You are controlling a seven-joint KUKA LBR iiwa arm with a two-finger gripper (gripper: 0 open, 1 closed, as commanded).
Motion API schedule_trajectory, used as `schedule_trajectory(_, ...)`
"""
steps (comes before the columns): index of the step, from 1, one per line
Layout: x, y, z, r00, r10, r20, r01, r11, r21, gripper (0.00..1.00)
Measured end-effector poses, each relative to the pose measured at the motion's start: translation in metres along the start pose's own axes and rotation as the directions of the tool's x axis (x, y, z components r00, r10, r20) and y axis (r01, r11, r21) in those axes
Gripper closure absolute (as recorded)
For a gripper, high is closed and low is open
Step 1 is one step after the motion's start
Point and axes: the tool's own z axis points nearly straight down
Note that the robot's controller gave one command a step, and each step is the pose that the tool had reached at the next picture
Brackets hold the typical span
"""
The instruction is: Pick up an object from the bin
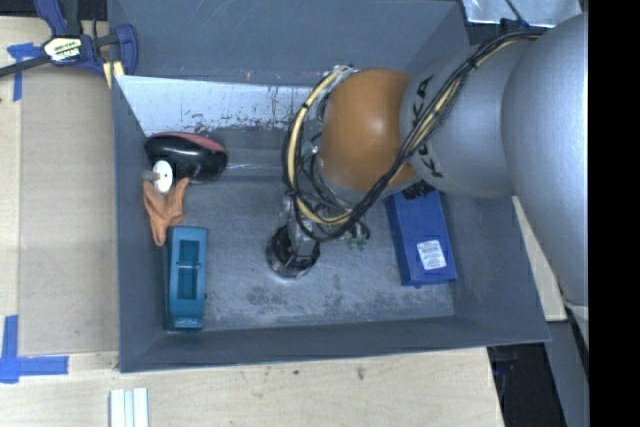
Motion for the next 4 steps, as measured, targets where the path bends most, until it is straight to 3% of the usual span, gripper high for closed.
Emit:
schedule_trajectory(1, -0.008, 0.009, -0.01, 1.0, 0.0, -0.007, 0.0, 1.0, 0.002, 1.0)
schedule_trajectory(2, 0.01, 0.002, -0.017, 1.0, 0.004, -0.01, -0.004, 1.0, 0.001, 1.0)
schedule_trajectory(3, 0.014, 0.012, -0.034, 1.0, 0.006, -0.011, -0.006, 1.0, 0.001, 0.0)
schedule_trajectory(4, 0.014, 0.012, -0.034, 1.0, 0.006, -0.011, -0.006, 1.0, 0.001, 0.0)
